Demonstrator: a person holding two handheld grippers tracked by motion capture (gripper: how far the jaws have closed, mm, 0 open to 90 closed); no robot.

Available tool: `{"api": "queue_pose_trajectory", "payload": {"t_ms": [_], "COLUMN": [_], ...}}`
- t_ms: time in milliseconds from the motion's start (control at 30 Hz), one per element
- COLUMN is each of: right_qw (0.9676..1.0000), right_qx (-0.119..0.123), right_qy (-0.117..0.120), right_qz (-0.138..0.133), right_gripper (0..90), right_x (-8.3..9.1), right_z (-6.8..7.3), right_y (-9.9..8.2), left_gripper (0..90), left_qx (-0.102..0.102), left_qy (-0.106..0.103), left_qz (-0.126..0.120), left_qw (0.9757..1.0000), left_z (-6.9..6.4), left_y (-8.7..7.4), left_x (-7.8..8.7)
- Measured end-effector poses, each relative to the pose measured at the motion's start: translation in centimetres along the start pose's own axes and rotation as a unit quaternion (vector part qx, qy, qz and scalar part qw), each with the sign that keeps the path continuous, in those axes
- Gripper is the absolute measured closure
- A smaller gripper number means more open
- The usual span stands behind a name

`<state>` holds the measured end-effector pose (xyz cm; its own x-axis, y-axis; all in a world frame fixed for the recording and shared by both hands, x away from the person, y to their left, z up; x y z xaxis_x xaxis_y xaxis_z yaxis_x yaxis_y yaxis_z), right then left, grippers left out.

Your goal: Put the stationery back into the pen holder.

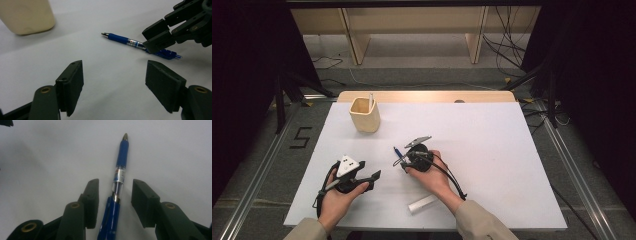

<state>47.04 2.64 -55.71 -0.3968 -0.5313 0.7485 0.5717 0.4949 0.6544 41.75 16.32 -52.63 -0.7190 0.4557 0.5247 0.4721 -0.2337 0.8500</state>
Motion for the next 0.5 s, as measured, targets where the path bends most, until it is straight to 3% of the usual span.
{"api": "queue_pose_trajectory", "payload": {"t_ms": [500], "right_qw": [0.9997], "right_qx": [0.006], "right_qy": [-0.018], "right_qz": [0.013], "right_gripper": [65.3], "right_x": [-0.91], "right_z": [0.27], "right_y": [0.27], "left_gripper": [30.4], "left_qx": [-0.004], "left_qy": [0.000], "left_qz": [0.002], "left_qw": [1.0000], "left_z": [-0.06], "left_y": [-0.10], "left_x": [-0.13]}}
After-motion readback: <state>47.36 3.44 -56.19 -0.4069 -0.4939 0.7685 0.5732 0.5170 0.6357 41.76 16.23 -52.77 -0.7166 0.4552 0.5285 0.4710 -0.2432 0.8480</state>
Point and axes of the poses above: each handheld gripper's, and its own axes: x roughly backward along the jaws, y roughly out of its top, z roughly to its left, the point moved 10 cm from there along -x, roughly forward along the jaws
